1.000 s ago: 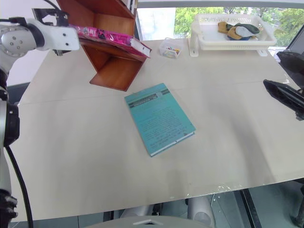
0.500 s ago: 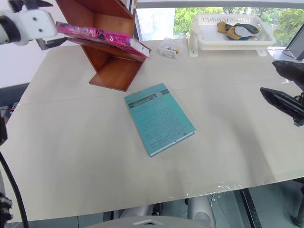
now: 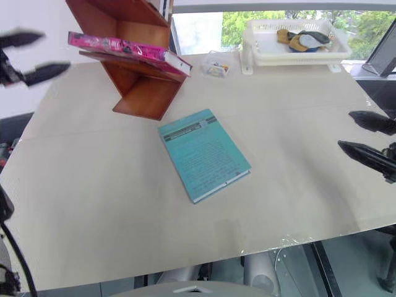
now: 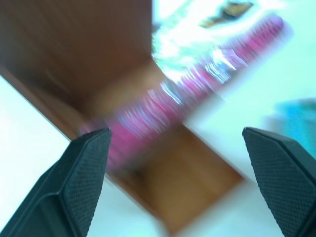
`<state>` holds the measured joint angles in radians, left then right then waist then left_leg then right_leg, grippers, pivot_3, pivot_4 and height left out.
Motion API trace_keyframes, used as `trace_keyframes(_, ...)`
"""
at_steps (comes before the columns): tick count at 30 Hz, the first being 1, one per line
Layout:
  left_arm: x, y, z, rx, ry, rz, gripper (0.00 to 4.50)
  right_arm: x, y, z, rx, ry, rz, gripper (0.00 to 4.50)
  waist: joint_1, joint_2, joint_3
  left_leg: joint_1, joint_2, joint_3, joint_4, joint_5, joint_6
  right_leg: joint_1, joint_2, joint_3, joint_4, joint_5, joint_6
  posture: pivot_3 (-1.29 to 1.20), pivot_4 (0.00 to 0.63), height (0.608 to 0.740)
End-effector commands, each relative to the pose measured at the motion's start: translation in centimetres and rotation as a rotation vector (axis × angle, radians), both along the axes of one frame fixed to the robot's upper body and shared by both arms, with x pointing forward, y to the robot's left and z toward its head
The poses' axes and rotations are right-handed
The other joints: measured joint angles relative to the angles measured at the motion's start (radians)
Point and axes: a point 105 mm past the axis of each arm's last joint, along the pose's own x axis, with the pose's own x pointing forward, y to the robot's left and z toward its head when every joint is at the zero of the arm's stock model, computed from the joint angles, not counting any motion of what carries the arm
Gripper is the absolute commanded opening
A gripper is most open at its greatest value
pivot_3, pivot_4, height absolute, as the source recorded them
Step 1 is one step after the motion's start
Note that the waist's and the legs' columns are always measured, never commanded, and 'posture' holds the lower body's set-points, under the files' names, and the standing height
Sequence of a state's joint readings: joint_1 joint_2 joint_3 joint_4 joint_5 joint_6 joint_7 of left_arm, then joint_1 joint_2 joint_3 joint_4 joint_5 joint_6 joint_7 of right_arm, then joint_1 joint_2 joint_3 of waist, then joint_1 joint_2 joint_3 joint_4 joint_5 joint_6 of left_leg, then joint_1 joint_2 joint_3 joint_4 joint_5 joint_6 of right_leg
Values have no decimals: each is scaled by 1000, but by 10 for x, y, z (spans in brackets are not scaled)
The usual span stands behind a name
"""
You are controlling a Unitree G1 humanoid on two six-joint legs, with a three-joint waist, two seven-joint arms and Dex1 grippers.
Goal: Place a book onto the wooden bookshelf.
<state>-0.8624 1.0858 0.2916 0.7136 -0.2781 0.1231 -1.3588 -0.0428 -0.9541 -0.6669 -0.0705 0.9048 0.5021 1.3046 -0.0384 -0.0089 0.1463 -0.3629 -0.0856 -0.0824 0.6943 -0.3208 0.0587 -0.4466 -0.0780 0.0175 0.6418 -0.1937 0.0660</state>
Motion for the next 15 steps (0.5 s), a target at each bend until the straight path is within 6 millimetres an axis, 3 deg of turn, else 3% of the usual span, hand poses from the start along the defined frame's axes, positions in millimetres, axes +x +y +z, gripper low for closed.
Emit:
trace_keyframes(1, -35, -7, -19, -110, 81, -39, 4468, -2, -11, -8, -43, 9, -30, 4500, -6, 0, 0, -1, 1, 0, 0, 0, 0, 0, 0, 0, -1, 0, 0, 0, 150, 740)
trace_keyframes(3, -45, -10, -50, -143, 148, -7, 4468, -4, -15, -15, -44, 31, -40, 4500, -1, 0, 0, 1, 1, 1, -1, 0, 0, 0, -3, 2, -1, 0, 0, 0, 150, 740)
trace_keyframes(7, -55, -11, -93, -214, 222, 79, 4468, -6, -22, -27, -51, 70, -68, 4500, 21, 0, 0, 2, 2, 1, -1, 0, 0, 1, -4, 2, -4, 0, 0, 0, 150, 740)
trace_keyframes(15, -70, -23, -129, -241, 330, 103, 4468, -12, -41, -58, -106, 154, -151, 4500, 51, -1, -1, 2, 1, 1, -2, 0, -1, 2, -5, 1, -5, 1, -1, 0, 150, 740)
